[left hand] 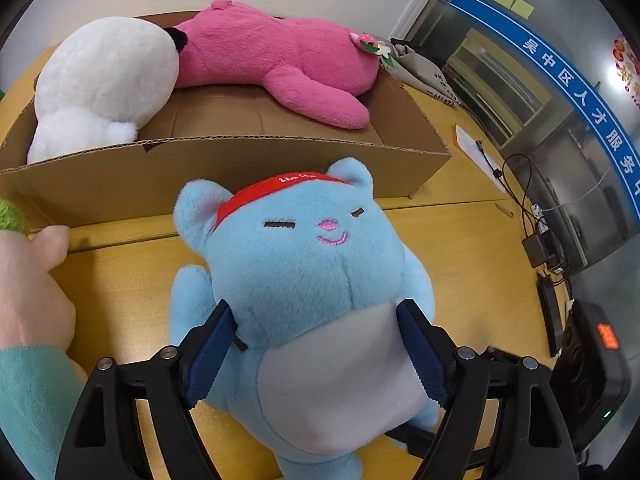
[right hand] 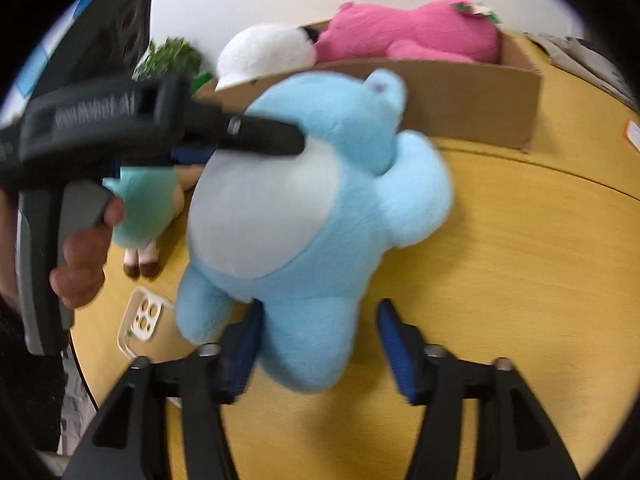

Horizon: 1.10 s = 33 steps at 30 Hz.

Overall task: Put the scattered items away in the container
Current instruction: 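Close the left gripper on the blue bear's body while the right gripper grips its legs, then lift the blue bear with both grippers and carry it over the box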

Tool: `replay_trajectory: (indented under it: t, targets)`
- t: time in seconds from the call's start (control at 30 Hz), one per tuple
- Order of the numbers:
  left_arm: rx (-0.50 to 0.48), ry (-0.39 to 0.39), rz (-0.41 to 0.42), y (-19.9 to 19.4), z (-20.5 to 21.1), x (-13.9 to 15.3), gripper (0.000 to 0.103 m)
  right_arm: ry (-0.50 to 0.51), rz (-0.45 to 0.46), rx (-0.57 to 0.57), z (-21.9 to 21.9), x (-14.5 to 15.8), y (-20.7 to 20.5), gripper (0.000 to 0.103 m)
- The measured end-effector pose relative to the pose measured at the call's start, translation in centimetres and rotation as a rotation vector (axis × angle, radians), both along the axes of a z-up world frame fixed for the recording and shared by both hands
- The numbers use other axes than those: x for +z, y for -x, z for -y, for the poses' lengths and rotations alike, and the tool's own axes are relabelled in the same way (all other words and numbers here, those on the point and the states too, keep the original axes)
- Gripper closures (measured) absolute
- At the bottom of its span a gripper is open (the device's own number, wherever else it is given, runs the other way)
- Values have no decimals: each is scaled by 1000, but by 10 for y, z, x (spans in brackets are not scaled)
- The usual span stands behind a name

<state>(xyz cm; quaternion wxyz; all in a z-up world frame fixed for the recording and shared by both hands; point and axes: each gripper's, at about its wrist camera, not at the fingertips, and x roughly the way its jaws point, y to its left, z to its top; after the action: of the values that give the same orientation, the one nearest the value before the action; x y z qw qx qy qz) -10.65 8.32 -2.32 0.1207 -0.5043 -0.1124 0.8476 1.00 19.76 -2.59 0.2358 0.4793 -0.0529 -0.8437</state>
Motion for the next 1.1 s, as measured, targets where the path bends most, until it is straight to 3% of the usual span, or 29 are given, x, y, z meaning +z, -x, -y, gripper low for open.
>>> replay_trajectory:
  t: [0.13, 0.23, 0.5, 0.6, 0.73, 1.1]
  targets:
    - [-26, 40, -17, -2, -6, 0, 22, 10, -6, -17, 7, 2, 3, 43]
    - [-30, 13, -10, -4, -5, -1, 27, 12, 7, 14, 14, -3, 4, 57]
    - [-32, -63, -25, -12, 8, 6, 28, -24, 0, 25, 19, -3, -2, 59]
    - [-5, -118, -77, -15, 18, 21, 29, -71, 11, 23, 19, -11, 4, 62]
    - [-16, -51, -26, -2, 10, 7, 28, -76, 26, 20, 13, -15, -1, 63]
    - [-25, -74, -32, -4, 13, 1, 32, -110, 22, 23, 13, -14, 1, 61]
